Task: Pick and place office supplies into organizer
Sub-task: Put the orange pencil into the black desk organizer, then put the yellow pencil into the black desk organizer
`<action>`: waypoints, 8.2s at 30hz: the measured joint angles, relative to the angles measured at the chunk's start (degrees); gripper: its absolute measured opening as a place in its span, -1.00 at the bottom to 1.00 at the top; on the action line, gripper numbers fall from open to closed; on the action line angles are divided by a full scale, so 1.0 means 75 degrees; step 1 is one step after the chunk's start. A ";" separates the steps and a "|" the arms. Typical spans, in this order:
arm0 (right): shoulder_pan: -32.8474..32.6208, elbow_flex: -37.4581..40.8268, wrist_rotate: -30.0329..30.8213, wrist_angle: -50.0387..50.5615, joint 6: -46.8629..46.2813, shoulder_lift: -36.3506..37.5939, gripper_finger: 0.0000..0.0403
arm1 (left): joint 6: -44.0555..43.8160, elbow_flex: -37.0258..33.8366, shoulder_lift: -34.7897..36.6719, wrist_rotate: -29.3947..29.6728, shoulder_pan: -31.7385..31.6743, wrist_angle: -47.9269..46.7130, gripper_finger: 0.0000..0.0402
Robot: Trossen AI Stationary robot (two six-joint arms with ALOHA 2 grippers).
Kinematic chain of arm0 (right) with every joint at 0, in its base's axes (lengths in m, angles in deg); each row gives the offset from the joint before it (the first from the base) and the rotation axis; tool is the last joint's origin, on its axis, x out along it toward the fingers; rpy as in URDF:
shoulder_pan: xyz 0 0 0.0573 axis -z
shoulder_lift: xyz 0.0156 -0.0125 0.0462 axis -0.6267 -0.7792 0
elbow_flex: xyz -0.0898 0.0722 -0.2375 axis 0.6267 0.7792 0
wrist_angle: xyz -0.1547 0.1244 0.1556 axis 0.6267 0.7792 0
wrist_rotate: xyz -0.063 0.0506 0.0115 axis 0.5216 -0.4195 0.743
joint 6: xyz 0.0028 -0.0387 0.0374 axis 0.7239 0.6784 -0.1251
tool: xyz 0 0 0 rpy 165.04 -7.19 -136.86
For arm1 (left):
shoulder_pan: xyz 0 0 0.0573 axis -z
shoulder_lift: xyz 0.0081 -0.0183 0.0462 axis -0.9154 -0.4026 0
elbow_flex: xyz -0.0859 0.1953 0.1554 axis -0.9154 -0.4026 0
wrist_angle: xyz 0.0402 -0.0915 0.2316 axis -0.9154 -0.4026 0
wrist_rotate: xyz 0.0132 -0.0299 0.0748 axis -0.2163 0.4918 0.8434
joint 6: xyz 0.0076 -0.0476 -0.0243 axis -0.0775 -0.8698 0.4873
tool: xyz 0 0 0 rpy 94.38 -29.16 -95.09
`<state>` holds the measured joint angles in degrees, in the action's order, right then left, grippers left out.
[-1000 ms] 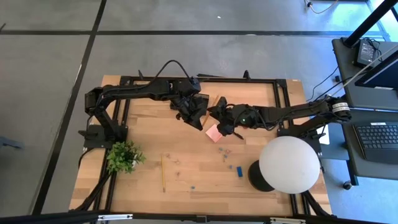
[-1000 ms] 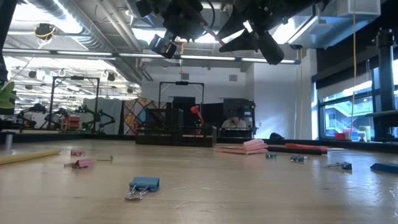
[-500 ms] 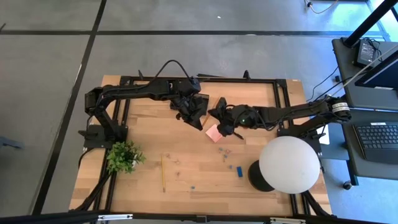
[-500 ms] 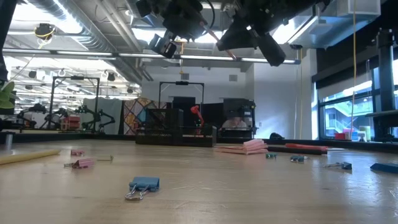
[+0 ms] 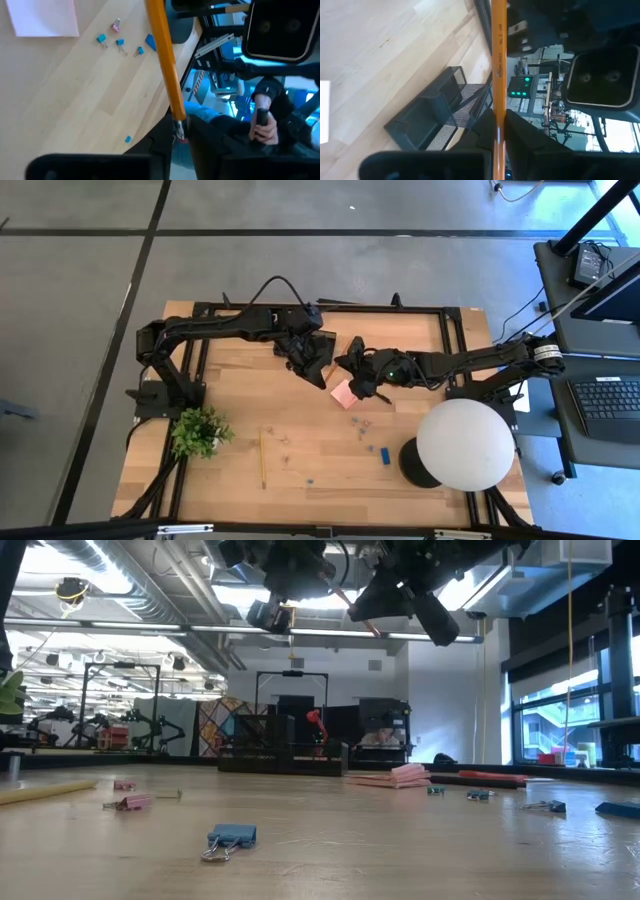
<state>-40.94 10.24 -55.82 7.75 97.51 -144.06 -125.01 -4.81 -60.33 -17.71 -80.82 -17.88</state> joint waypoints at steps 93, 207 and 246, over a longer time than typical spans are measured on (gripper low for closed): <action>0.1099 -0.0919 -0.2490 -0.0170 -1.0624 -0.1384 -0.85 | 0.7642 0.0000 0.1462 0.2323 -0.1362 -0.0925 -0.29; 0.1670 -0.0914 -0.2703 0.3419 -1.0596 -0.1373 0.41 | 0.7511 -0.0006 0.1351 0.3599 -0.4161 -0.2187 -0.90; 0.1668 -0.0914 -0.2700 0.3431 -1.0372 -0.1378 0.41 | 0.7322 -0.0006 0.0012 0.3327 -0.4347 -0.2508 -0.49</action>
<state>-28.43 3.39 -76.07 33.48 19.72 -154.40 -70.09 -4.85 -60.24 7.25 -113.42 -36.69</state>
